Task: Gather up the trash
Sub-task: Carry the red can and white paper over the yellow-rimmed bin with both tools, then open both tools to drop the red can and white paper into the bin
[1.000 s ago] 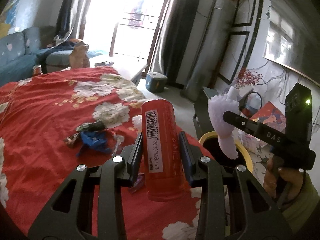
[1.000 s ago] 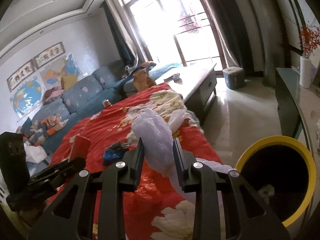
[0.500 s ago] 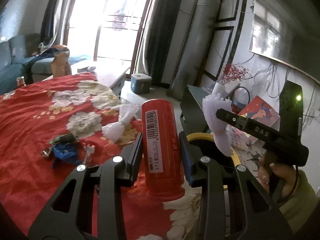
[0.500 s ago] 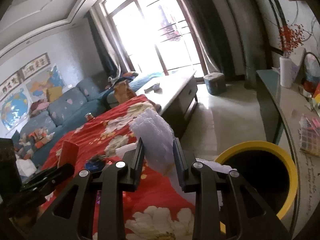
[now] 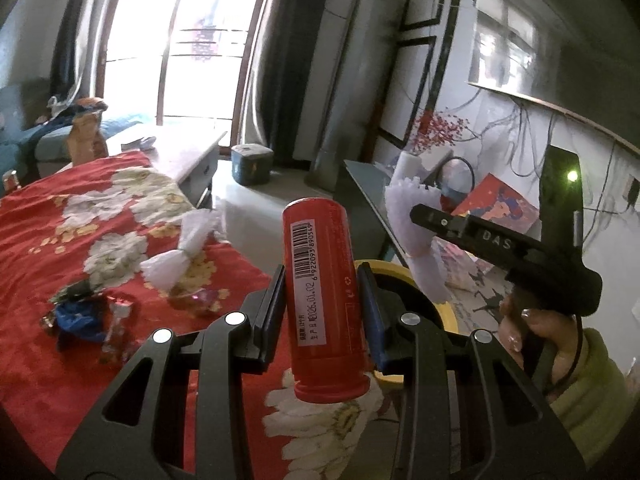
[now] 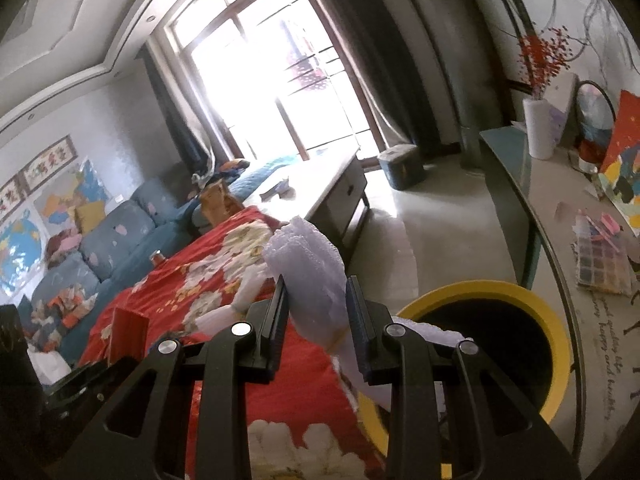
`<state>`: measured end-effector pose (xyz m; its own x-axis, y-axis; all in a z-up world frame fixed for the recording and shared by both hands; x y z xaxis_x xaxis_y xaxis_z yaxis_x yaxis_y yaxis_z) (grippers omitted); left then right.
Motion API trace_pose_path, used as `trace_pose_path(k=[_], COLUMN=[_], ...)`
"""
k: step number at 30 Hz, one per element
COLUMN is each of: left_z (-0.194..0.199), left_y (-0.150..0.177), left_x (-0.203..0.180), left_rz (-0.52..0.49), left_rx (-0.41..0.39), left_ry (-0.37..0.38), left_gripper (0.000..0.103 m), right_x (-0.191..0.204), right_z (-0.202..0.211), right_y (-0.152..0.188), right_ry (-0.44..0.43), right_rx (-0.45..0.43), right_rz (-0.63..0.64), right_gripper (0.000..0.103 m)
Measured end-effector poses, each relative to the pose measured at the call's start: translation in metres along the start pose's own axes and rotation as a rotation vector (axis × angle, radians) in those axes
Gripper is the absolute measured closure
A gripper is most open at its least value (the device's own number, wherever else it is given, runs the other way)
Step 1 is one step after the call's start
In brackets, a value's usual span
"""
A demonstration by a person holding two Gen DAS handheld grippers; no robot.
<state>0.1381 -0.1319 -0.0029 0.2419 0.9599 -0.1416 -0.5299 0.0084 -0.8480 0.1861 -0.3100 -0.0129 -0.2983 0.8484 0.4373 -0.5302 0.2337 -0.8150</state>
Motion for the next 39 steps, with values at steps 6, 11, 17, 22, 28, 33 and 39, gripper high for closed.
trace_pose_path(k=[6,11,17,22,28,33,39], left_z=[-0.014,-0.028,-0.046,-0.063,-0.089,-0.113,-0.135], left_y=[0.003,0.008,0.016,0.023,0.036,0.045,0.051], left_x=[-0.023,-0.038,-0.058,-0.075,-0.086,-0.091,-0.095], left_rz=[-0.032,-0.052,-0.081,-0.123,-0.154,-0.157,-0.159], left_rx=[0.022,0.048,0.081,0.109,0.165,0.218,0.258], left_ry=[0.03,0.054,0.087,0.116,0.119,0.121,0.123], left_gripper=[0.075,0.075,0.074,0.074,0.074,0.074,0.074], right_x=[-0.029,-0.048,-0.069,-0.081,-0.097,-0.114,-0.128], right_z=[0.008,0.011,0.012,0.009,0.0,-0.009,-0.013], right_y=[-0.003,-0.001,0.004,0.008,0.015,0.025,0.031], right_ry=[0.011,0.003,0.007,0.016,0.072,0.117,0.118], right_rx=[-0.012,-0.013,-0.015,-0.001,0.02,0.043,0.049], right_rz=[-0.058,-0.105,-0.16,-0.179,-0.195,-0.206,-0.245], right_gripper=[0.076,0.076,0.076,0.076,0.076,0.074,0.072])
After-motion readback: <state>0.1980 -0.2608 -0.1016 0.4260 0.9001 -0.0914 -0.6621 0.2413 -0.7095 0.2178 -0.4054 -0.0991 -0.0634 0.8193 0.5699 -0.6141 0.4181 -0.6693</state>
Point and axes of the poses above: each gripper's, at about its wrist camera, not at the fingertips, and z roughly against the way its jaws point, x to its left, y to its underside, the point moved 2 cm from there along -z, roughly the way its jaws point, and after that the axes turned 8 degrees about -y, right-handed, at the moved point
